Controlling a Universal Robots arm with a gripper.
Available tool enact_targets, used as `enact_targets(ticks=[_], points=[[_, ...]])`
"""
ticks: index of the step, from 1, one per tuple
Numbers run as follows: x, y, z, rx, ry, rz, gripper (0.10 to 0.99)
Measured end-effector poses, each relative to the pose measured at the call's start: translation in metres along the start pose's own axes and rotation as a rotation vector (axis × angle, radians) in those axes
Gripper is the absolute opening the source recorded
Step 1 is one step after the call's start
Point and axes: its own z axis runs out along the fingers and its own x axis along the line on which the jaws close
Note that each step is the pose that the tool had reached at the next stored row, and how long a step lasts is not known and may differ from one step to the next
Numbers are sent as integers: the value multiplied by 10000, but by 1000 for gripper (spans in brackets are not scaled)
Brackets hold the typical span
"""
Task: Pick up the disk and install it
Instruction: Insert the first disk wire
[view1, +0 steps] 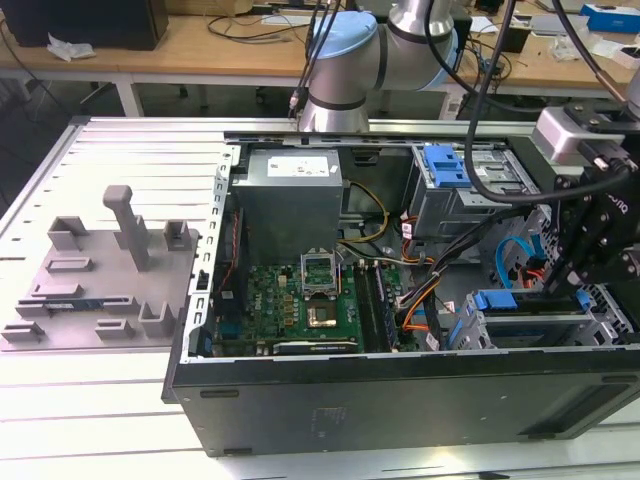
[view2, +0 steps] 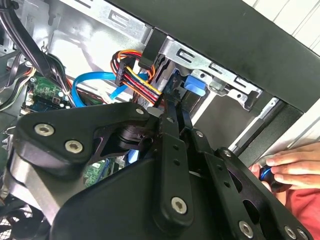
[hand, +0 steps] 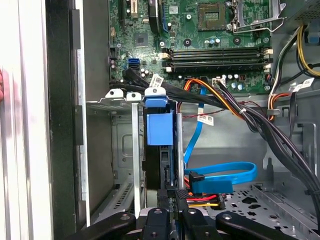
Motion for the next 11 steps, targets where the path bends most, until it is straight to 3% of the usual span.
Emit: enact_targets(ticks=[11], points=[[-3, -1, 55, 1, 4, 1, 165]])
